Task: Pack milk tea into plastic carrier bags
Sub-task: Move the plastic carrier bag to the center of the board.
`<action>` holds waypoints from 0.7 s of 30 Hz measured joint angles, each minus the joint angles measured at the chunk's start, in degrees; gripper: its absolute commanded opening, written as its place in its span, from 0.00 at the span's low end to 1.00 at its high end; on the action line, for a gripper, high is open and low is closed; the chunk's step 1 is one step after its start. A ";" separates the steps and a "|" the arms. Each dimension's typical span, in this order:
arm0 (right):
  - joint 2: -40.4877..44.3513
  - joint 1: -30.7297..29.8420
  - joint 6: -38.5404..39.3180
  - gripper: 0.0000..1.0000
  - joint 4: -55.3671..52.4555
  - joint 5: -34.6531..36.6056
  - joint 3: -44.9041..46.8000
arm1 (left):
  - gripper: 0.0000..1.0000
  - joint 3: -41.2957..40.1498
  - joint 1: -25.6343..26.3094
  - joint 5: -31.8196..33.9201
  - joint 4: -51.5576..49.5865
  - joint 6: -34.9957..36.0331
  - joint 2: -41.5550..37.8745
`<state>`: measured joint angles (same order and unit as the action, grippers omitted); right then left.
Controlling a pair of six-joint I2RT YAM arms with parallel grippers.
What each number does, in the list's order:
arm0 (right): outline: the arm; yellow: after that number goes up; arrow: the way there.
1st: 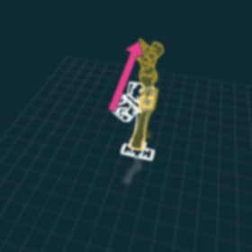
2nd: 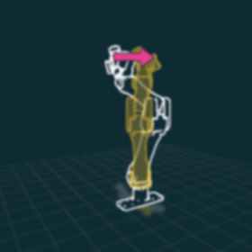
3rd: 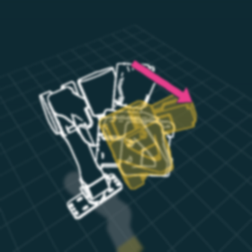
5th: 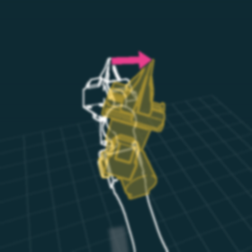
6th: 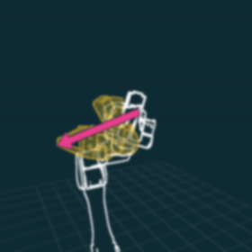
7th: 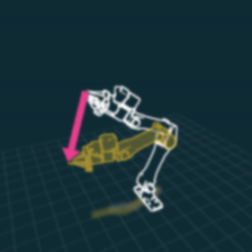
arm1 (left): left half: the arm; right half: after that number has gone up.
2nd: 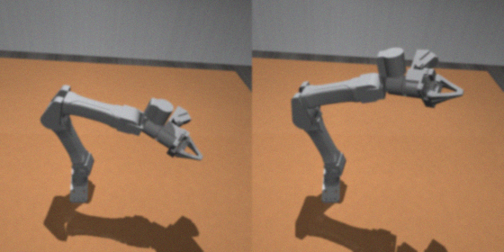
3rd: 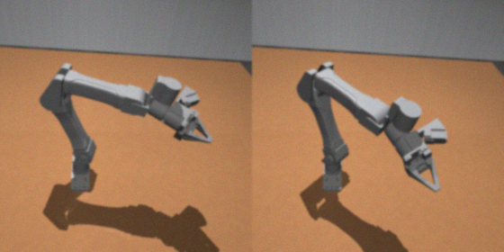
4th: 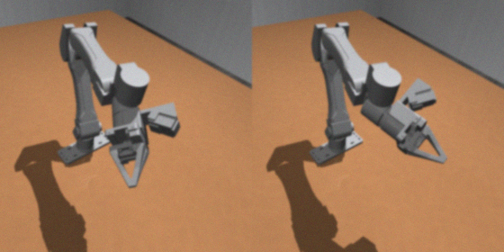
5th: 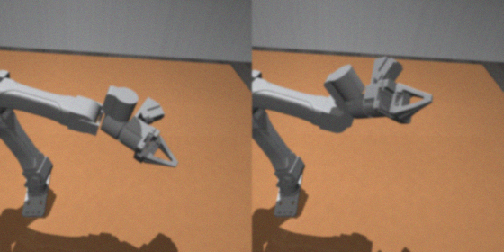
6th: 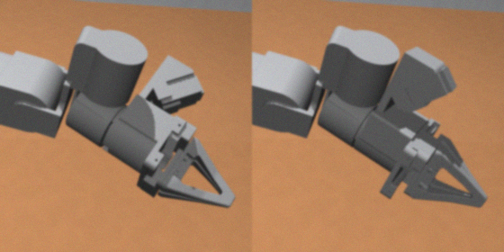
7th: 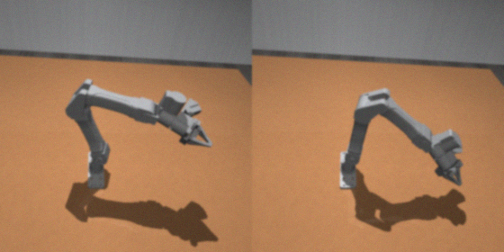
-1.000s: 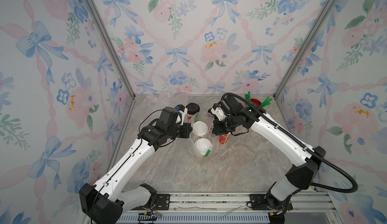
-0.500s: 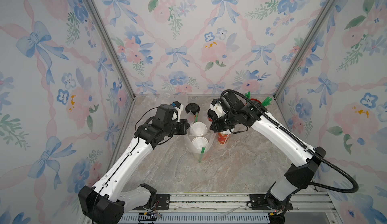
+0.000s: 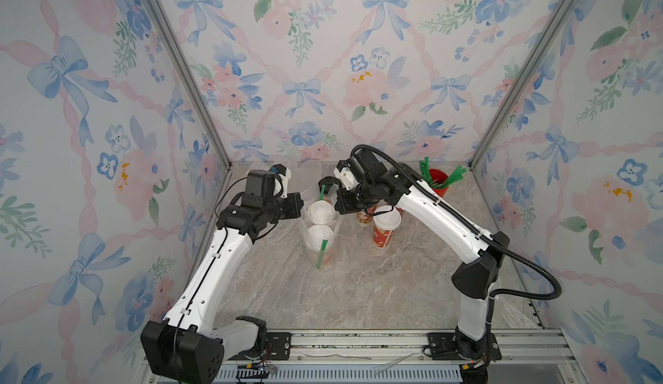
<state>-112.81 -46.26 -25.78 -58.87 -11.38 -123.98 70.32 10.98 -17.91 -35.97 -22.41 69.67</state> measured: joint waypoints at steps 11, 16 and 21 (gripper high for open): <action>-12.85 0.04 0.02 0.00 2.03 0.22 -16.72 | 0.00 7.54 -7.39 -1.03 -0.20 5.97 8.92; -15.96 0.66 0.00 0.00 4.31 0.46 -19.87 | 0.00 11.52 -9.77 -1.03 -0.17 7.48 12.74; -17.73 1.95 -0.50 0.00 7.56 0.66 -20.65 | 0.00 14.69 -11.04 -1.49 0.07 8.61 17.09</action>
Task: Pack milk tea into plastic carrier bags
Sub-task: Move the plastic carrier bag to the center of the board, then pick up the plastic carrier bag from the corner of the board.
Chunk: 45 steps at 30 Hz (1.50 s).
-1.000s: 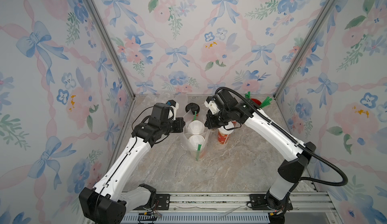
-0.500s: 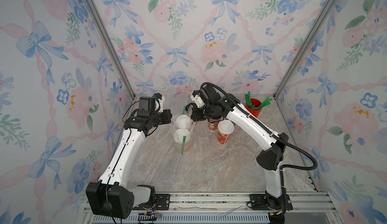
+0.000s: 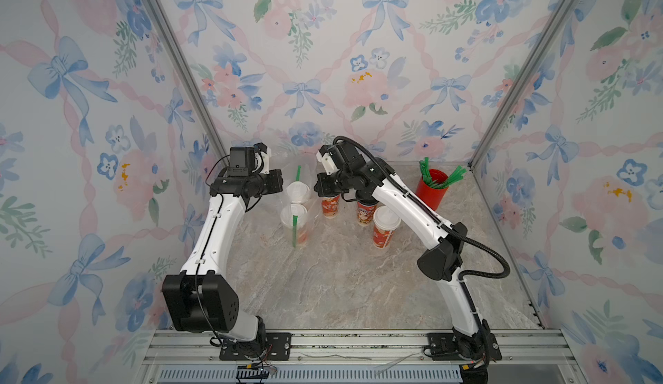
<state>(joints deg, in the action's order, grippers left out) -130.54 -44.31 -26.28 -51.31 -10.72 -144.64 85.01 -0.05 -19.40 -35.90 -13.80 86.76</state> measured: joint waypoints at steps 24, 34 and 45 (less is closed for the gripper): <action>-3.74 0.96 -0.22 0.26 4.22 -2.16 -3.21 | 0.41 2.43 -4.63 -0.90 1.51 -0.02 0.35; -0.66 1.05 -0.02 0.58 1.77 -1.27 -2.01 | 0.60 2.43 -13.46 0.52 1.73 -2.99 0.83; 13.70 1.46 -0.20 0.65 3.13 -3.08 5.31 | 0.81 2.95 -15.72 -1.51 6.62 -8.44 20.02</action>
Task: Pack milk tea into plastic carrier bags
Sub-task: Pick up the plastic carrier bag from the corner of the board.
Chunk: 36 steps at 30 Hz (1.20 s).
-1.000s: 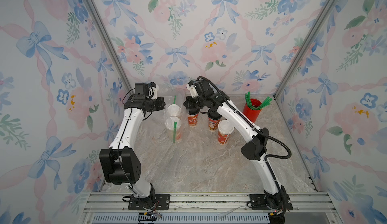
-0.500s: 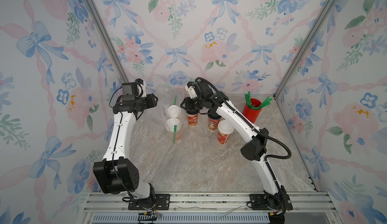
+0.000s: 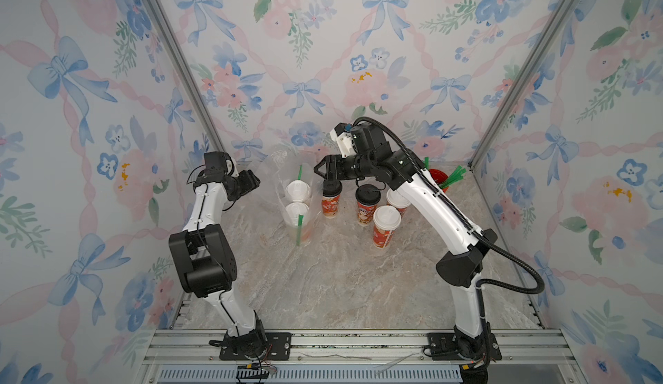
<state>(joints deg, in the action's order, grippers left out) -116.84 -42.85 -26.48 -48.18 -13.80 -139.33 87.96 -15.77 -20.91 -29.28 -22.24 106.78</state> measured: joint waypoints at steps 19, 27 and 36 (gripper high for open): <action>11.91 2.80 0.09 0.65 3.93 -0.28 16.63 | 0.11 19.19 0.11 -8.70 5.01 -5.60 23.63; 13.66 2.97 0.26 0.65 4.22 0.37 16.81 | 0.00 29.16 1.44 -7.74 6.10 -6.54 23.69; 17.11 3.06 0.81 0.65 4.26 1.77 19.89 | 0.00 34.84 1.88 -4.20 6.01 -6.27 20.46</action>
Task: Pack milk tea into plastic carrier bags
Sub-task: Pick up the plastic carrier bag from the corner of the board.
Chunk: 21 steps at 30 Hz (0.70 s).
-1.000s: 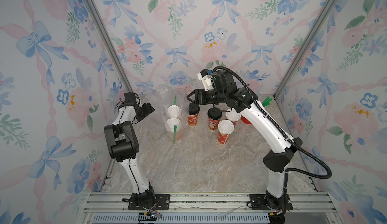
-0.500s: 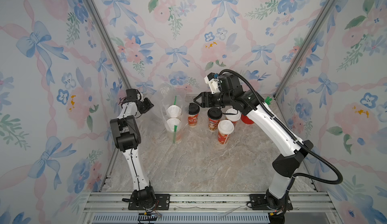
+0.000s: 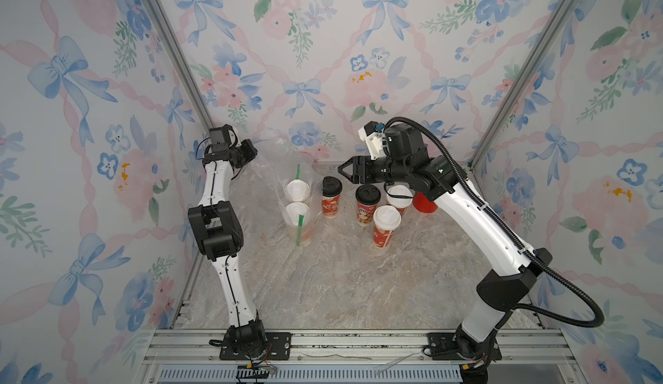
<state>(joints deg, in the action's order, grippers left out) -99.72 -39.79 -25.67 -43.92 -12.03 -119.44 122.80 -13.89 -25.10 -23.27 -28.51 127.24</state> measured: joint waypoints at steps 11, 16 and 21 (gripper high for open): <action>4.66 0.09 1.29 0.65 0.35 2.36 5.18 | 0.00 -1.07 0.04 3.26 0.04 1.46 -19.32; 7.82 -0.02 3.45 0.66 1.73 3.56 7.19 | 0.00 -1.09 0.94 1.88 0.72 0.50 -27.43; 11.26 -1.14 7.50 0.66 5.22 5.31 10.69 | 0.00 -2.14 5.53 -0.17 0.85 -1.90 -33.66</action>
<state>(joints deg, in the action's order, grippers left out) -88.47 -40.93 -18.17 -38.70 -6.72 -108.75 120.66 -8.36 -25.28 -22.41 -30.41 93.58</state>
